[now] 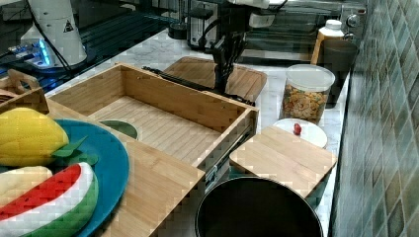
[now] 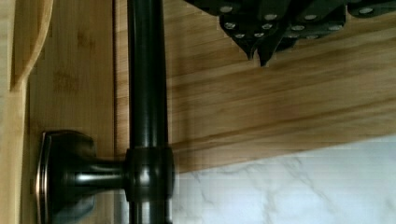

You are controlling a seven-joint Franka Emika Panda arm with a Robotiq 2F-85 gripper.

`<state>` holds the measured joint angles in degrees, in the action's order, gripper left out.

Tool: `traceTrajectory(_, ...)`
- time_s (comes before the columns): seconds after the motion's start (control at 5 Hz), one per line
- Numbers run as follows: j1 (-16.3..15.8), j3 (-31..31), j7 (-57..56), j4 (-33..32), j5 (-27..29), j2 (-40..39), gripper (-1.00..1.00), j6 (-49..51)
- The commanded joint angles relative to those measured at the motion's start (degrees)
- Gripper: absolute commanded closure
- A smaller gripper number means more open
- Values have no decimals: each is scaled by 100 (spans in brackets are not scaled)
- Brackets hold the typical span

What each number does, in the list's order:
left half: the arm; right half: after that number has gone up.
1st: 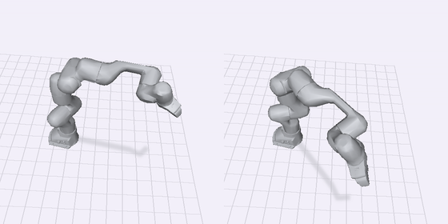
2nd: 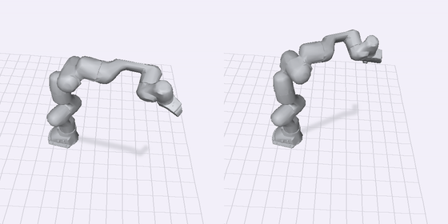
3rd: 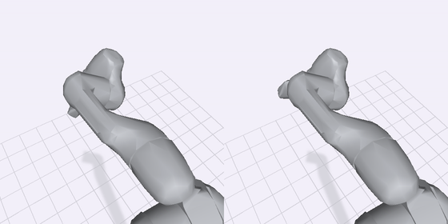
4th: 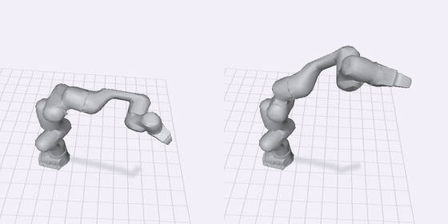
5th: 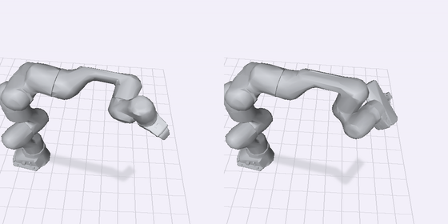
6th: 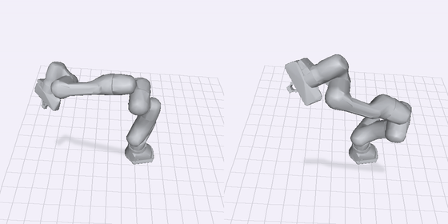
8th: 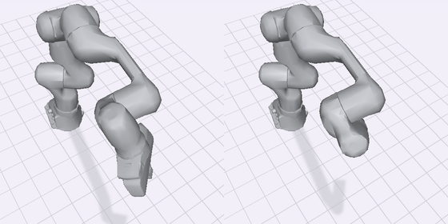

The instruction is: Close the drawer.

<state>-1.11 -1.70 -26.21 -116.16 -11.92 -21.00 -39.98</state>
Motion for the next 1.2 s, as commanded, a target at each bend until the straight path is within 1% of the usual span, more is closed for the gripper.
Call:
traceTrajectory(0.2,33,-231,51,-679,-471,560,100,-509)
traceTrajectory(0.4,320,-279,-481,-870,-345,702,100,-704)
traceTrajectory(0.6,699,-387,-1238,-646,-181,729,100,-565)
traceTrajectory(0.8,1085,-518,-2063,-596,9,759,100,-734)
traceTrajectory(1.0,1619,-595,-3142,-594,453,654,100,-1304)
traceTrajectory(1.2,2109,-659,-3558,-31,1178,414,100,-718)
